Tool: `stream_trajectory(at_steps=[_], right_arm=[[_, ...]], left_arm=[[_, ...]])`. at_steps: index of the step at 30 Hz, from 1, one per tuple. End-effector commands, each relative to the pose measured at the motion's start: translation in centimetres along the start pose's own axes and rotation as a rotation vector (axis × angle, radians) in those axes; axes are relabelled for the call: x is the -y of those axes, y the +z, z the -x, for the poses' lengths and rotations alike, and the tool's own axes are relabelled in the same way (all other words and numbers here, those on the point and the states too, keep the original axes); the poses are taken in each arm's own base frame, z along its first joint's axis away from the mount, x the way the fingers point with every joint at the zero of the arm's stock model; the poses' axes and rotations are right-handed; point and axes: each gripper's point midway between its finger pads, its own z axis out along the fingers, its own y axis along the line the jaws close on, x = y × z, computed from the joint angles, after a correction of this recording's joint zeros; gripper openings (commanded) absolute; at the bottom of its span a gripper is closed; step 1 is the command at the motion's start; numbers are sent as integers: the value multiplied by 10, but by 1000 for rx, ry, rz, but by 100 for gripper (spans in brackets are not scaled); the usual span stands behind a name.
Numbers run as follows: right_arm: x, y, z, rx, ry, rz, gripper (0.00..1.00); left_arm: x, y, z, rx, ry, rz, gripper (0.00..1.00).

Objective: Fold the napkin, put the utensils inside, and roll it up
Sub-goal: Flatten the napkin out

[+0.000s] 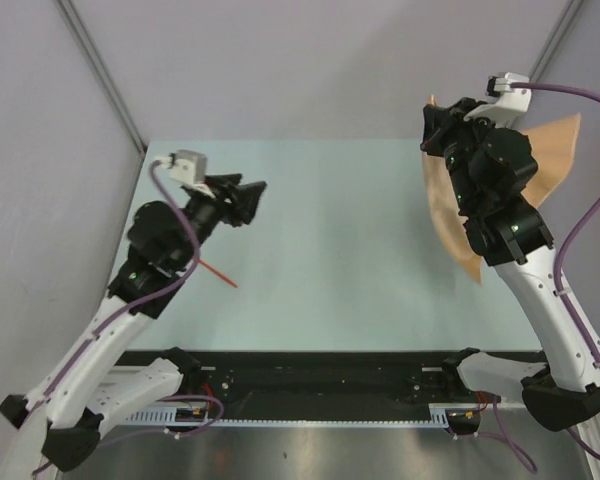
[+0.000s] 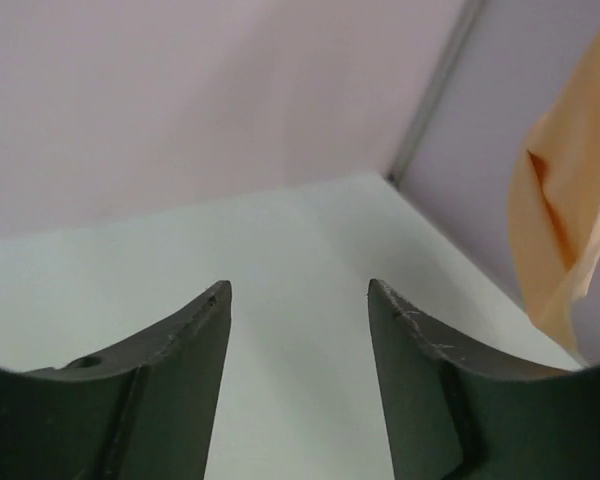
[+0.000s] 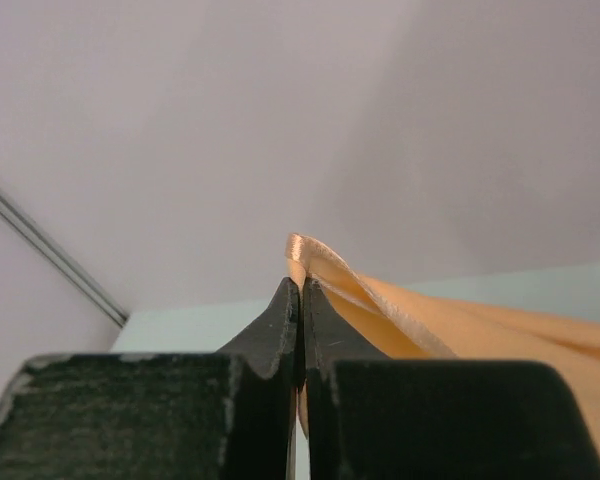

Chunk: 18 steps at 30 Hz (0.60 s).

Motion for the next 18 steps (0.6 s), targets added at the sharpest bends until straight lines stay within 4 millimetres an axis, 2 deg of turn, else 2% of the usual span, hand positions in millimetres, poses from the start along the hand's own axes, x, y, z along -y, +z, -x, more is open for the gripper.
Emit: stream_trajectory(at_steps=[1, 3, 4, 5, 9, 11, 14, 16, 17, 18], right_arm=[[5, -7, -21, -78, -50, -48, 0], [-7, -9, -27, -90, -57, -31, 0], [-6, -8, -27, -85, -73, -58, 0], [-15, -9, -30, -91, -71, -47, 0], [-28, -1, -51, -106, -77, -58, 0], [-38, 3, -74, -146, -75, -44, 0], [-44, 7, -104, -191, -74, -56, 0], [-37, 6, -133, -234, -91, -95, 0], [-31, 7, -143, -246, -76, -121, 0], [-25, 5, -163, -282, -90, -134, 0]], left_arm=[[46, 14, -66, -156, -119, -257, 66], [52, 13, -83, -192, -120, -298, 75], [55, 12, -89, -210, -120, -317, 82], [62, 10, -104, -250, -127, -360, 85], [76, 5, -155, -325, -144, -437, 93], [73, 4, -187, -377, -166, -428, 96], [64, -1, -219, -439, -197, -386, 97], [46, -7, -240, -469, -208, -288, 97], [41, -9, -245, -474, -209, -263, 97], [37, -13, -246, -468, -207, -244, 98]])
